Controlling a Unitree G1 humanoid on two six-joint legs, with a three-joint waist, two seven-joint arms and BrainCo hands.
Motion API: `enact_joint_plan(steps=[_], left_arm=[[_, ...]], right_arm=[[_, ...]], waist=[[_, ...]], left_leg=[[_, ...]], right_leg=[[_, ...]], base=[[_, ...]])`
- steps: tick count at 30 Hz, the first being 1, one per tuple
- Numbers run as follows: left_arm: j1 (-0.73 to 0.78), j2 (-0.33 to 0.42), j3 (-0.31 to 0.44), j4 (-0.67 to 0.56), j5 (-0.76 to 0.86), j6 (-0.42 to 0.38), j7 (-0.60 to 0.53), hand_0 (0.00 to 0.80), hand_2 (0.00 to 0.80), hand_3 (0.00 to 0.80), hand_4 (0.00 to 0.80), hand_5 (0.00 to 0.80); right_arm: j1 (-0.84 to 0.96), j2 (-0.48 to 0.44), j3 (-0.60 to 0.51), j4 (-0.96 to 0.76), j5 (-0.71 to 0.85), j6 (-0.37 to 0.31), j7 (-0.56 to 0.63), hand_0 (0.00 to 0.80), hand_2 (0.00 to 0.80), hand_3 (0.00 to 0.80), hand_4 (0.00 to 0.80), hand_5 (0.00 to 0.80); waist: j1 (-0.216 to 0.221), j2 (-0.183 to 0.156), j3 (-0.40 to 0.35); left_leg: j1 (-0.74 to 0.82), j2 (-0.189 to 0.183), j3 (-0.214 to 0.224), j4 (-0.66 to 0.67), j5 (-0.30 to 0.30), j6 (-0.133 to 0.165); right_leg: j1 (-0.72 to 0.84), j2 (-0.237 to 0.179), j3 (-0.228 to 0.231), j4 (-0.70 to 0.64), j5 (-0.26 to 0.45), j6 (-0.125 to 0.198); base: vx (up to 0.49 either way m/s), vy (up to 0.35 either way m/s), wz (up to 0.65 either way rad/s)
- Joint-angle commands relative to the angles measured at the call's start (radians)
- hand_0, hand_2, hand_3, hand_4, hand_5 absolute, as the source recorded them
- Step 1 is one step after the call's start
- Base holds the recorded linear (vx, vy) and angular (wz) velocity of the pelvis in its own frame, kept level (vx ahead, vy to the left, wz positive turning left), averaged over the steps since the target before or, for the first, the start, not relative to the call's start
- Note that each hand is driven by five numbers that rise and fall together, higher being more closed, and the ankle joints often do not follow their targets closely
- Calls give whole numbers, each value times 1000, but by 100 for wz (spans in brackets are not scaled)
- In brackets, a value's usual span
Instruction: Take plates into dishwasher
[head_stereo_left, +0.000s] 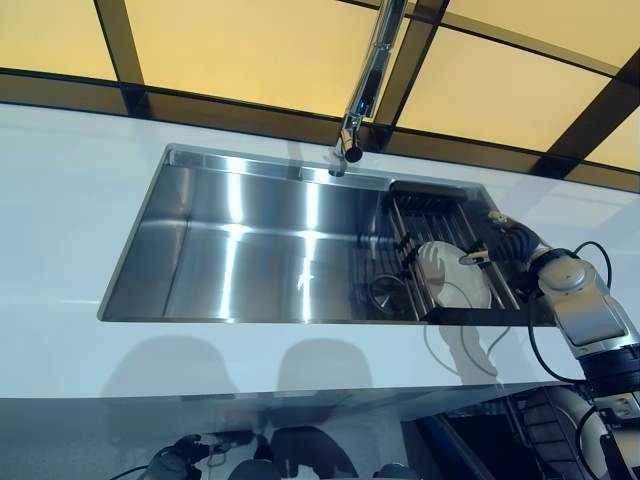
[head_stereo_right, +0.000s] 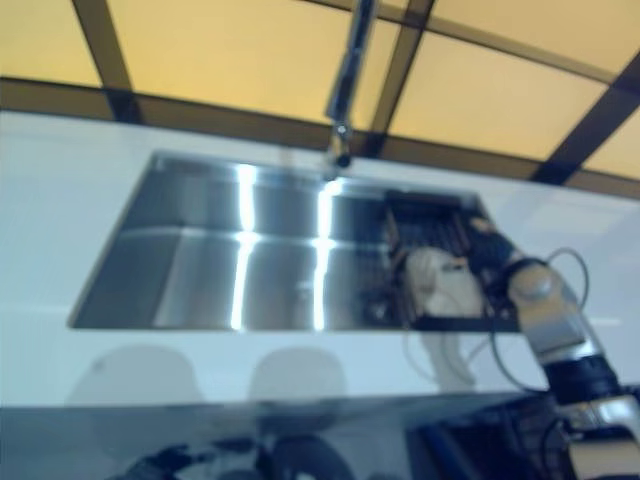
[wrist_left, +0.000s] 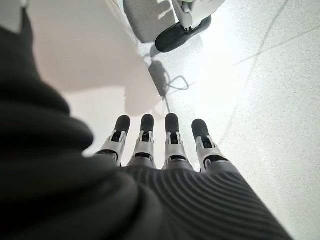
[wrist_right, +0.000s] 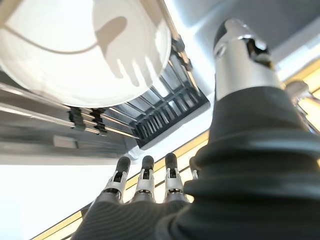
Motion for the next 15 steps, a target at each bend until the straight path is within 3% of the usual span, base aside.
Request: enact_joint_plan(steps=[1, 15], left_arm=[[-14, -26, 26, 9, 28, -8, 4, 0, 0, 0, 0, 0], [-31, -40, 18, -6, 47, 15, -7, 0, 0, 0, 0, 0]], right_arm=[[-126, -30, 28, 59, -94, -29, 25, 0, 0, 0, 0, 0], [-41, 126, 91, 139, -242, -55, 21, 0, 0, 0, 0, 0]], waist=[[-5, 8, -34], [5, 25, -21]], left_leg=[[10, 16, 44, -34, -38, -14], [7, 14, 27, -34, -38, -13]], right_leg=[[-38, 10, 56, 144, -108, 28], [-49, 1, 57, 157, -104, 31]], base=[[0, 0, 0], [2, 7, 3]])
